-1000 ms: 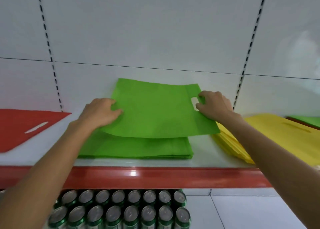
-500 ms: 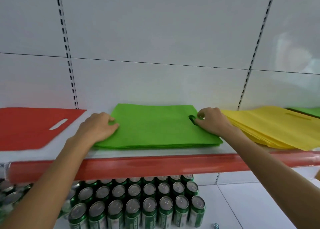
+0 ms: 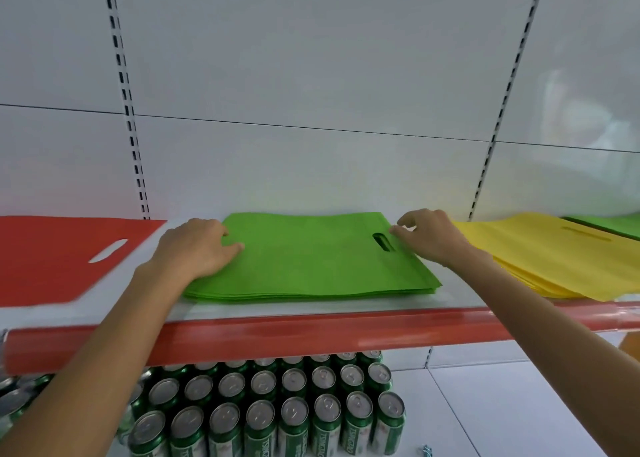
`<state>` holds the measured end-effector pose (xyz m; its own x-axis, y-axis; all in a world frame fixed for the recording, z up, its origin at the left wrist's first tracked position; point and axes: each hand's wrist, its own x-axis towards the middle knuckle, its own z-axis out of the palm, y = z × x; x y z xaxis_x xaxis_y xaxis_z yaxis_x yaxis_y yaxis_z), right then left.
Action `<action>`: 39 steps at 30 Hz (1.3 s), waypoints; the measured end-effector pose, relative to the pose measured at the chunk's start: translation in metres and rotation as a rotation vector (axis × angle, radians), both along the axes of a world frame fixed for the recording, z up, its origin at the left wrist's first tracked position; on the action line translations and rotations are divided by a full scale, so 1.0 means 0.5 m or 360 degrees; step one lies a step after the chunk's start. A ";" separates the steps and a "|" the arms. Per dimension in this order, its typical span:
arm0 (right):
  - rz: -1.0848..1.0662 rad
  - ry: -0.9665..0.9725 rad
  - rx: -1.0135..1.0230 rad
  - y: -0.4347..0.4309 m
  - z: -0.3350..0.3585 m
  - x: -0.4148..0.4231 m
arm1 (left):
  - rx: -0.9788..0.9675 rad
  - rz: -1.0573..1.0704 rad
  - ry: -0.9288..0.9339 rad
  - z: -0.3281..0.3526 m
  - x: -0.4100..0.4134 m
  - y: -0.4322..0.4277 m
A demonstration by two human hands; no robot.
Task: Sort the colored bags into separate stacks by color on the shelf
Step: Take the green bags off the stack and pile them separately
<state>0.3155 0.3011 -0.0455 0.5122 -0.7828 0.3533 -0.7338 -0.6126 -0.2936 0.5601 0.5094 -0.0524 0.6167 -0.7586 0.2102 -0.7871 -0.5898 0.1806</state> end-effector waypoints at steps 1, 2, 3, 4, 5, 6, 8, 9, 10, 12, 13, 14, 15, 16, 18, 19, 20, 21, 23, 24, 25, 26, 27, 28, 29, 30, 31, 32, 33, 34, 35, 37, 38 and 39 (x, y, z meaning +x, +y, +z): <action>-0.0017 -0.0008 -0.0019 -0.007 0.008 -0.008 | -0.0040 -0.0019 -0.0016 0.005 -0.010 -0.006; -0.0040 -0.0011 -0.0036 -0.014 0.016 -0.018 | -0.0085 -0.0058 -0.0012 0.008 -0.022 -0.013; -0.0065 -0.0020 -0.0047 -0.021 0.023 -0.029 | -0.0130 -0.0111 0.0009 0.011 -0.037 -0.023; -0.0086 -0.0030 -0.0053 -0.028 0.028 -0.042 | -0.0169 -0.0169 0.0037 0.013 -0.055 -0.035; -0.0101 -0.0034 -0.0065 -0.034 0.031 -0.055 | -0.0197 -0.0223 0.0053 0.014 -0.074 -0.047; -0.0115 -0.0035 -0.0074 -0.040 0.033 -0.071 | -0.0215 -0.0271 0.0052 0.015 -0.094 -0.061; -0.0140 -0.0056 -0.0076 -0.055 0.036 -0.109 | -0.0220 -0.0343 0.0016 0.016 -0.137 -0.091; -0.0151 -0.0080 -0.0076 -0.062 0.037 -0.130 | -0.0211 -0.0370 0.0000 0.017 -0.158 -0.105; -0.0162 -0.0102 -0.0083 -0.072 0.037 -0.155 | -0.0206 -0.0401 -0.0012 0.019 -0.182 -0.120; -0.0182 -0.0123 -0.0102 -0.097 0.036 -0.212 | -0.0214 -0.0457 -0.0035 0.023 -0.233 -0.153; -0.0197 -0.0126 -0.0110 -0.111 0.035 -0.243 | -0.0228 -0.0480 -0.0048 0.026 -0.259 -0.171; -0.0215 -0.0122 -0.0118 -0.125 0.035 -0.276 | -0.0249 -0.0502 -0.0054 0.029 -0.288 -0.190; -0.0231 -0.0117 -0.0123 -0.139 0.036 -0.309 | -0.0274 -0.0522 -0.0045 0.030 -0.316 -0.209; -0.0241 -0.0114 -0.0127 -0.157 0.036 -0.344 | -0.0315 -0.0543 -0.0023 0.029 -0.344 -0.229; -0.0250 -0.0112 -0.0124 -0.193 0.036 -0.413 | -0.0432 -0.0585 0.0068 0.022 -0.405 -0.271; -0.0256 -0.0094 -0.0120 -0.211 0.036 -0.448 | -0.0489 -0.0601 0.0130 0.017 -0.439 -0.290; -0.0257 -0.0067 -0.0123 -0.228 0.037 -0.483 | -0.0517 -0.0612 0.0188 0.012 -0.475 -0.310; -0.0258 -0.0043 -0.0134 -0.245 0.038 -0.518 | -0.0526 -0.0618 0.0228 0.007 -0.510 -0.330; -0.0275 -0.0049 -0.0153 -0.278 0.036 -0.584 | -0.0517 -0.0625 0.0269 -0.006 -0.578 -0.369; -0.0293 -0.0065 -0.0146 -0.292 0.033 -0.614 | -0.0499 -0.0626 0.0282 -0.011 -0.609 -0.386; -0.0304 -0.0065 -0.0135 -0.307 0.030 -0.640 | -0.0471 -0.0629 0.0291 -0.014 -0.635 -0.401; -0.0309 -0.0046 -0.0112 -0.321 0.029 -0.665 | -0.0437 -0.0629 0.0290 -0.012 -0.659 -0.417; -0.0309 -0.0019 -0.0087 -0.335 0.028 -0.687 | -0.0407 -0.0621 0.0281 -0.008 -0.681 -0.431; -0.0304 -0.0003 -0.0067 -0.350 0.028 -0.709 | -0.0395 -0.0608 0.0262 -0.002 -0.702 -0.446; -0.0299 -0.0006 -0.0067 -0.365 0.028 -0.728 | -0.0407 -0.0601 0.0235 0.007 -0.722 -0.461; -0.0300 -0.0024 -0.0088 -0.380 0.028 -0.745 | -0.0435 -0.0605 0.0208 0.017 -0.741 -0.477; -0.0297 -0.0061 -0.0123 -0.393 0.027 -0.759 | -0.0474 -0.0621 0.0186 0.025 -0.758 -0.493; -0.0294 -0.0109 -0.0141 -0.405 0.023 -0.772 | -0.0499 -0.0642 0.0178 0.030 -0.773 -0.509; -0.0288 -0.0152 -0.0127 -0.415 0.014 -0.784 | -0.0492 -0.0656 0.0172 0.033 -0.788 -0.524; -0.0283 -0.0184 -0.0086 -0.423 0.005 -0.796 | -0.0461 -0.0666 0.0162 0.036 -0.803 -0.537; -0.0289 -0.0209 -0.0046 -0.431 -0.003 -0.811 | -0.0432 -0.0681 0.0150 0.039 -0.819 -0.551; -0.0314 -0.0229 -0.0051 -0.458 0.003 -0.846 | -0.0430 -0.0719 0.0136 0.048 -0.854 -0.585; -0.0324 -0.0250 -0.0080 -0.476 0.014 -0.864 | -0.0449 -0.0750 0.0152 0.055 -0.873 -0.605; -0.0335 -0.0268 -0.0109 -0.495 0.026 -0.882 | -0.0467 -0.0783 0.0190 0.063 -0.894 -0.624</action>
